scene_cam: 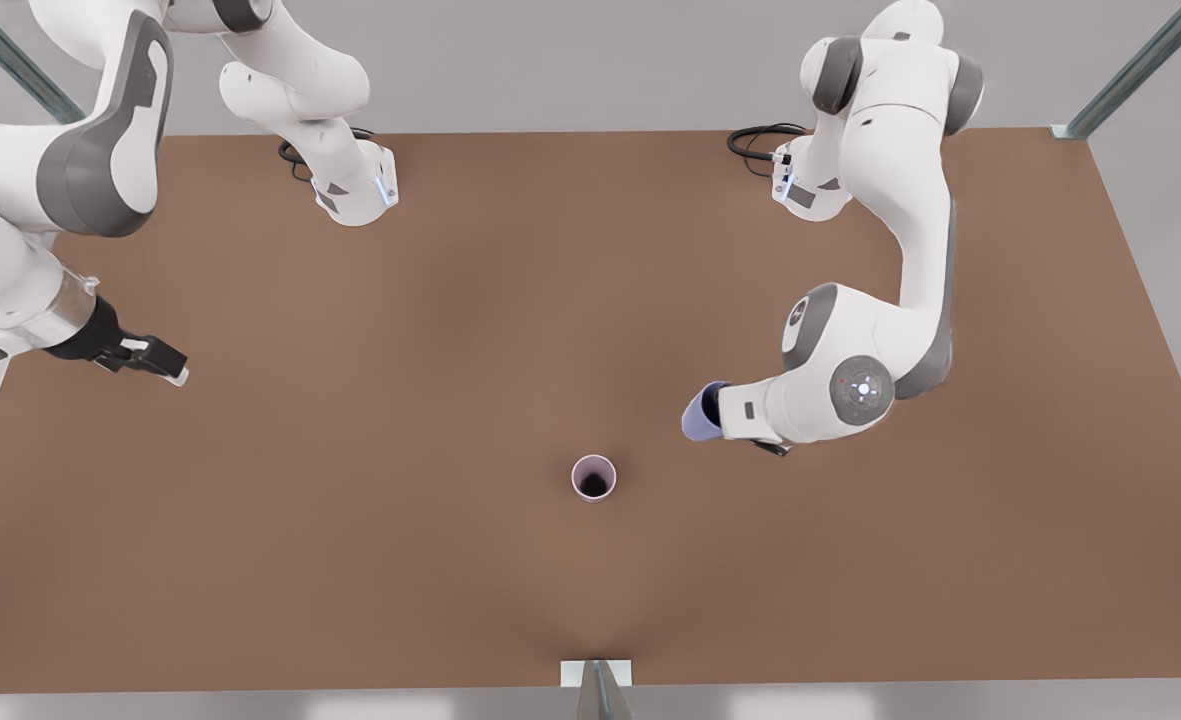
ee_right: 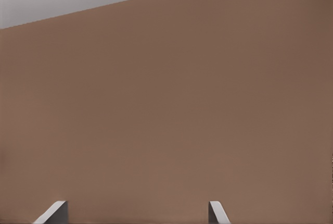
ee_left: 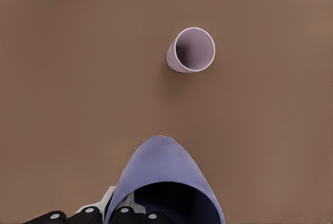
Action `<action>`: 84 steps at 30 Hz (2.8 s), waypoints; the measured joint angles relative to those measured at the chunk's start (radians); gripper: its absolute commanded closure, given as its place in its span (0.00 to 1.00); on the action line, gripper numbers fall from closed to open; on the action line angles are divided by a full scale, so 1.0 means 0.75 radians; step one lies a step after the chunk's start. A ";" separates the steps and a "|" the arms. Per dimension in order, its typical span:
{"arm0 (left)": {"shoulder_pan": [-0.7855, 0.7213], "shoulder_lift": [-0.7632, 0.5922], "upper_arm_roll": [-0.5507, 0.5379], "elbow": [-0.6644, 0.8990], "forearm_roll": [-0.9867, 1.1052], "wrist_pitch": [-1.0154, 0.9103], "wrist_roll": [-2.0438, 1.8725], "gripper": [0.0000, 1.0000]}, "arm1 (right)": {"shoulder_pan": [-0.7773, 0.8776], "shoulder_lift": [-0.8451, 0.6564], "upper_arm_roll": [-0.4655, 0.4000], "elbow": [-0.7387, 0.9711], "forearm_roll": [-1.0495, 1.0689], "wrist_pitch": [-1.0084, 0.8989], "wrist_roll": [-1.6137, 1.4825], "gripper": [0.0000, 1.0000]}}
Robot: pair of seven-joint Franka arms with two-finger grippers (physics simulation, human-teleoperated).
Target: Stack the cups, with the pink cup at the bottom and the purple cup at the top
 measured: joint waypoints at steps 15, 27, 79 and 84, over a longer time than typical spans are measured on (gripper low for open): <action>-0.148 0.189 -0.042 0.104 -0.009 0.449 -0.920 0.79 | -0.006 0.009 -0.003 0.017 -0.001 -0.001 -0.208 0.00; -0.157 0.210 -0.064 0.082 -0.005 0.597 -1.358 0.79 | -0.005 0.013 -0.003 0.017 0.001 0.007 -0.286 0.00; -0.203 0.307 -0.072 0.047 -0.005 0.557 -1.839 0.06 | -0.007 0.007 -0.003 0.019 0.003 0.018 -0.362 0.00; -0.205 0.305 -0.072 0.048 -0.016 0.567 -1.833 0.00 | -0.003 0.008 -0.003 0.019 0.003 0.018 -0.361 0.00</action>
